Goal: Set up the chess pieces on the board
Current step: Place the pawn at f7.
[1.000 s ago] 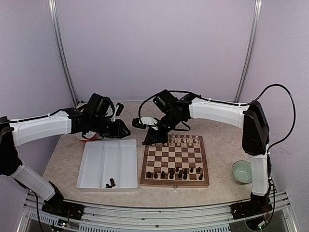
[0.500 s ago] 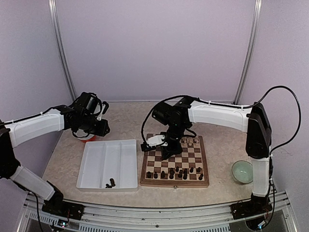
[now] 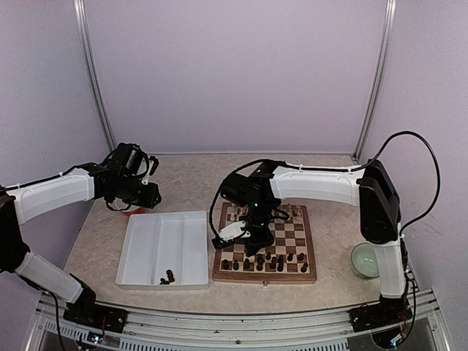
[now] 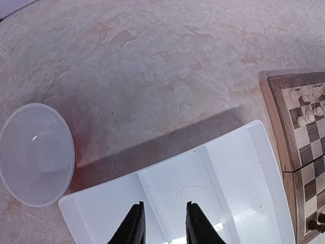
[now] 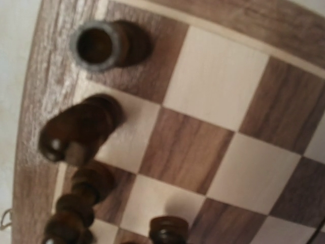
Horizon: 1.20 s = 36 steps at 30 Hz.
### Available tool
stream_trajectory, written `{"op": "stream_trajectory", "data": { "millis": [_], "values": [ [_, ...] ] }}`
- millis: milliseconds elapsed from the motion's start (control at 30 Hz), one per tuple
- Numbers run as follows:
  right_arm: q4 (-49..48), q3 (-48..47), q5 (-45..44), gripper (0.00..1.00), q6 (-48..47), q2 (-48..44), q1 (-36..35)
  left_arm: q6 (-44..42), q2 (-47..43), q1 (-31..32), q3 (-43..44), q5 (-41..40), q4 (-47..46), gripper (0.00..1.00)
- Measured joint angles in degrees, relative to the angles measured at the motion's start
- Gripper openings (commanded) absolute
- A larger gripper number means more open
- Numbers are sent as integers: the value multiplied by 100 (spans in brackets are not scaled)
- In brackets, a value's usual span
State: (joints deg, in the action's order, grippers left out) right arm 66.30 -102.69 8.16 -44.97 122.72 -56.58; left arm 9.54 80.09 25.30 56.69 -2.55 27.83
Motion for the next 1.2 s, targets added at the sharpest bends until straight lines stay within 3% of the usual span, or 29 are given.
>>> {"op": "stream_trajectory", "data": {
  "millis": [500, 800, 1200],
  "values": [
    [31, 2, -50, 8, 2, 74, -28, 0, 0, -63, 0, 76, 0, 29],
    [46, 15, -52, 20, 17, 107, -122, 0, 2, -90, 0, 103, 0, 29],
    [48, 55, -160, 23, 22, 138, -133, 2, 24, -90, -2, 170, 0, 30]
  ]
}}
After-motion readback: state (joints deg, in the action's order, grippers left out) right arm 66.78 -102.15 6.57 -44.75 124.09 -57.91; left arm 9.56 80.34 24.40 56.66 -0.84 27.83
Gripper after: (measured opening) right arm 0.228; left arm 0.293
